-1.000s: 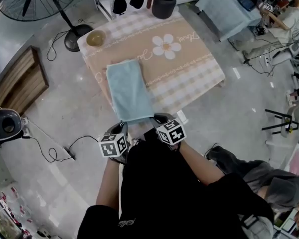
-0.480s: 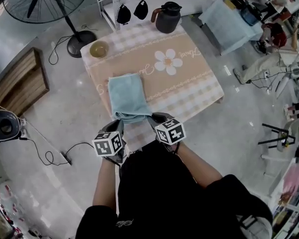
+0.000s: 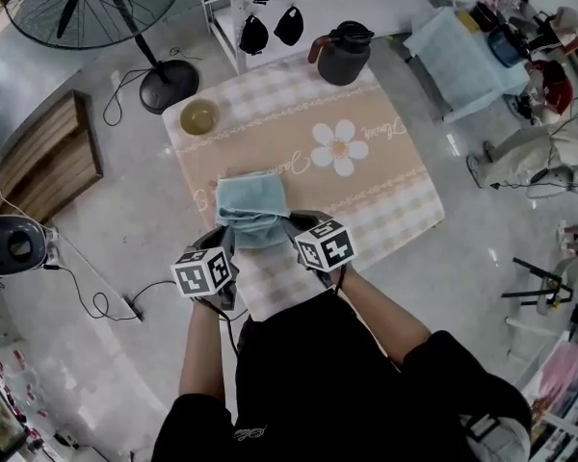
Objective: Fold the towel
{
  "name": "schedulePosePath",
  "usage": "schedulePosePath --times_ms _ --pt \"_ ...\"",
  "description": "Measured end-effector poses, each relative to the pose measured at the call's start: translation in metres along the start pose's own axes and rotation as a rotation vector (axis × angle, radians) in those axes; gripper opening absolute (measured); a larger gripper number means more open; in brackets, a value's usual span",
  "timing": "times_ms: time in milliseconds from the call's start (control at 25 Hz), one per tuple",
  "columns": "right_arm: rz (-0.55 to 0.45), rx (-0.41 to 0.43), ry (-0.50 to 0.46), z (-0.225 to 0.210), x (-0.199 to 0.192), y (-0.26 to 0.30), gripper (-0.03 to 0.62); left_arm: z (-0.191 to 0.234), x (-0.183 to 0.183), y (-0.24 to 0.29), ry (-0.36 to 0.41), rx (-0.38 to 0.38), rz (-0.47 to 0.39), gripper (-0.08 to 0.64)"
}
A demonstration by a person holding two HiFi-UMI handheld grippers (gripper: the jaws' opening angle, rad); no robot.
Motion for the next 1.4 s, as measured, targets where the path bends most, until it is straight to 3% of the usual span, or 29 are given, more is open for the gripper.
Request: schedulePosePath --times_ms 400,800,960,1000,1080,1160,1400 --pt "0.033 0.027 0.043 -0.033 0.050 0.039 0.035 0.023 0.043 0.041 -0.014 0.040 0.015 0.026" --pt "0.057 0.031 0.106 -0.056 0.058 0.060 0.035 0.035 0.054 0.074 -0.021 0.044 0.044 0.028" --pt "0.044 0.034 0.122 -0.060 0.060 0.068 0.036 0.038 0.055 0.078 -0.044 0.058 0.000 0.029" --pt "0.032 0.034 0.119 -0.061 0.061 0.069 0.037 0.039 0.057 0.078 -0.050 0.060 -0.024 0.047" --pt "-0.012 0.032 0.115 -0.063 0.062 0.069 0.102 0.041 0.059 0.076 -0.054 0.063 -0.063 0.216" --pt "-0.056 0.031 0.119 -0.065 0.063 0.066 0.207 0.042 0.058 0.073 -0.050 0.068 -0.087 0.242" --pt "-0.077 0.035 0.106 -0.060 0.057 0.054 0.218 0.035 0.046 0.063 -0.020 0.050 -0.070 0.258"
Point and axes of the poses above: the fingertips, and each gripper's own axes: y forward along the fingers, z to its left, x out of its top, the point moved 10 cm from there along -y, backward along the fingers, and after that the axes turned 9 degrees about y, right-handed, at the moved point
